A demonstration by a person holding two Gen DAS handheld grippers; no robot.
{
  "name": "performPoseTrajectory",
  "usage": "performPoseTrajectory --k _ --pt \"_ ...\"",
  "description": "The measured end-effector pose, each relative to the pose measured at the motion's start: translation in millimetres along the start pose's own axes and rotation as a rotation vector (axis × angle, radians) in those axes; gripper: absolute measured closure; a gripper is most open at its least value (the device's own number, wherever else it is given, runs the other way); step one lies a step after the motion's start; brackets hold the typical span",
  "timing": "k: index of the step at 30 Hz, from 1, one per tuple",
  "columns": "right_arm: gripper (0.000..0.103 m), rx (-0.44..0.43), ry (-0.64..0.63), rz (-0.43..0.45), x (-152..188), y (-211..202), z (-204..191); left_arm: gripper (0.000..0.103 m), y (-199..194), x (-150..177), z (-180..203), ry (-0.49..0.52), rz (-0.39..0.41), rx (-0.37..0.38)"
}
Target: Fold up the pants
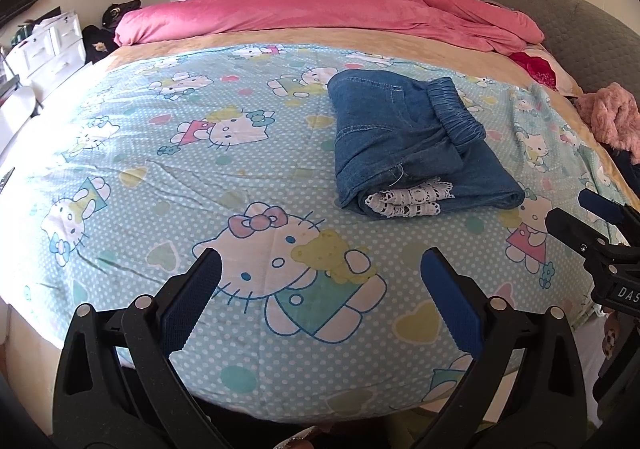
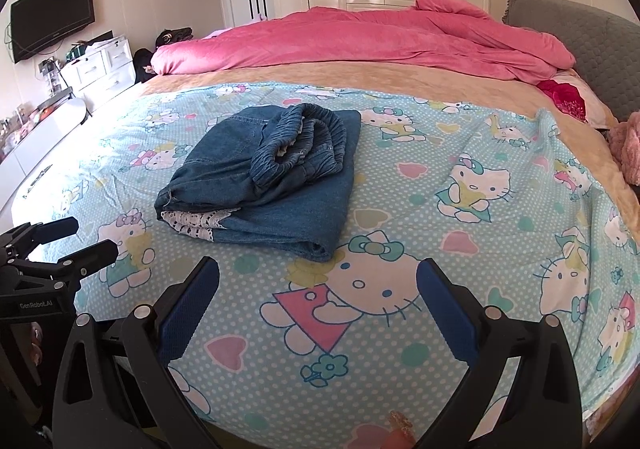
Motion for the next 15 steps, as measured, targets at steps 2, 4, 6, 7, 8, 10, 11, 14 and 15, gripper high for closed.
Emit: performPoseTrajectory --k 2,4,6,7,8,10,11,14,15 --pt "0.004 0.003 -0.001 -0.002 0.0 -0.1 0.1 0.009 0.0 -0.3 -0.7 -0.001 0.0 0.002" --pt "0.004 0.004 0.0 -0.004 -0.3 -0.6 0.4 0.009 0.0 -0.4 -0.7 -0.004 0.0 0.002" --pt "0.004 0.006 0.002 -0.004 -0.4 -0.7 1.0 0.009 -0.3 -0.5 -0.8 -0.01 -0.001 0.003" --pt "0.004 0.006 0.002 -0.006 -0.2 -0.6 1.2 0.009 -0.2 -0.5 -0.7 -0.011 -0.002 0.002" --pt "0.004 0.007 0.001 -0.006 -0.1 -0.7 1.3 0.009 -0.2 -0.6 -1.0 -0.01 -0.002 0.003" --pt "0.004 0.011 0.0 -0.008 0.7 -0.4 2.0 0.009 -0.4 -0.5 -0.8 -0.009 -0.003 0.003" --pt "0.004 0.013 0.001 -0.008 0.9 -0.2 2.4 0.009 -0.6 -0.4 -0.7 -0.009 -0.003 0.004" --pt "0.004 0.017 0.001 -0.01 1.5 0.0 2.4 0.009 -1.6 -0.9 1.2 0.005 0.0 0.002" --pt "0.004 0.017 0.0 -0.011 1.6 0.3 2.4 0.009 -1.5 -1.4 1.9 0.007 0.002 0.004"
Point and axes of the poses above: each gripper's, at about its wrist camera, not at the fingertips, and y roughly the way its jaws point, z to its right, x to its underside, the point moved 7 cm from there along y, roughly the way its jaws point, and after that the axes turned 11 degrees about z, right-handed, at the moved point
